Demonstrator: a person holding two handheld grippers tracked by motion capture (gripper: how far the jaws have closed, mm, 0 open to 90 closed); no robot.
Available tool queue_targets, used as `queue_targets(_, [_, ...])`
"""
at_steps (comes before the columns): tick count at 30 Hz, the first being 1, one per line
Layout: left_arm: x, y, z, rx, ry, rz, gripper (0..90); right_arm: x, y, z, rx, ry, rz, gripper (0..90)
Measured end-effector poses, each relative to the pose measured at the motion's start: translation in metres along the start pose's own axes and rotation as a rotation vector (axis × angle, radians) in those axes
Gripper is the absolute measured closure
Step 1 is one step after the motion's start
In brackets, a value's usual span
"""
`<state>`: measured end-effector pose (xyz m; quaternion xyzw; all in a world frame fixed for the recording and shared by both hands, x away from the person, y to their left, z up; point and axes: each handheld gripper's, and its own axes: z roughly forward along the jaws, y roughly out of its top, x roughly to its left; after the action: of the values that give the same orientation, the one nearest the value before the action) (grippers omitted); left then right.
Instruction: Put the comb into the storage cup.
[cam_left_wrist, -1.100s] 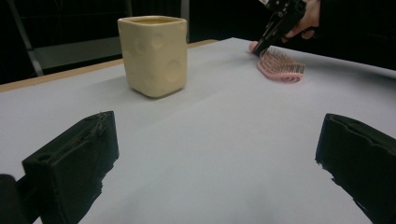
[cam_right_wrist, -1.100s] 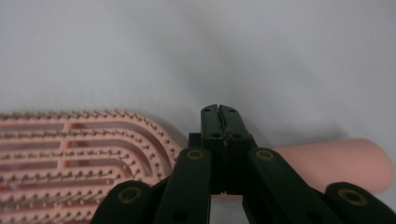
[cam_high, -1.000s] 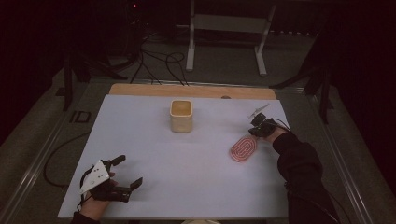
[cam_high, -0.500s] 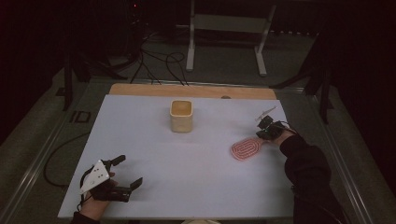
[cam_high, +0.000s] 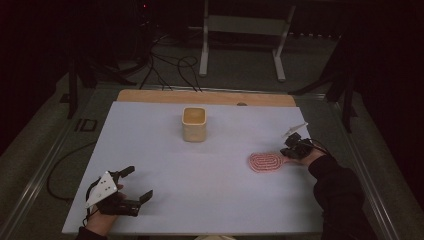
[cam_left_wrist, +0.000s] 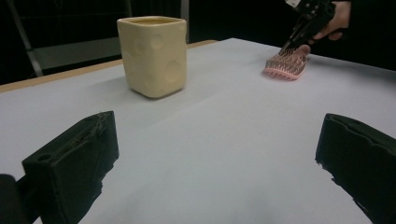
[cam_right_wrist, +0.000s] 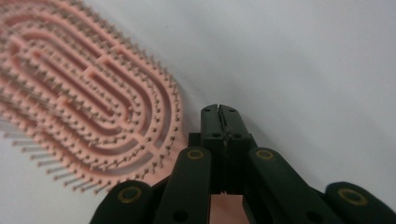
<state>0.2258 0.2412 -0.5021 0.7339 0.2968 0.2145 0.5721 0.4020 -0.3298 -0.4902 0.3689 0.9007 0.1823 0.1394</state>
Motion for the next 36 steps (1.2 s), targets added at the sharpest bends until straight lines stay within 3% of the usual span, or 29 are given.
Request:
queue_targets(8, [0.000, 0.000, 0.000, -0.002, 0.004, -0.003, 0.2, 0.008, -0.020, -0.012, -0.018, -0.008, 0.018, 90.0])
queue_targets(14, [0.000, 0.000, -0.001, -0.002, 0.005, -0.001, 0.2, 0.016, -0.030, -0.019, -0.021, -0.017, 0.081, 90.0])
queue_targets(15, [0.000, 0.000, -0.001, -0.002, 0.005, -0.001, 0.3, 0.019, -0.033, -0.021, -0.022, -0.020, 0.116, 90.0])
queue_targets(26, [0.000, 0.001, -0.001, -0.004, 0.007, 0.000, 0.2, 0.040, -0.041, -0.027, -0.015, -0.040, 0.140, 90.0])
queue_targets(33, [0.000, 0.001, -0.001, -0.004, 0.007, 0.000, 0.2, 0.051, -0.046, -0.033, -0.023, -0.035, 0.219, 90.0])
queue_targets(36, [0.000, 0.001, -0.001, -0.005, 0.006, -0.001, 0.2, 0.056, -0.049, -0.037, -0.033, -0.034, 0.222, 90.0])
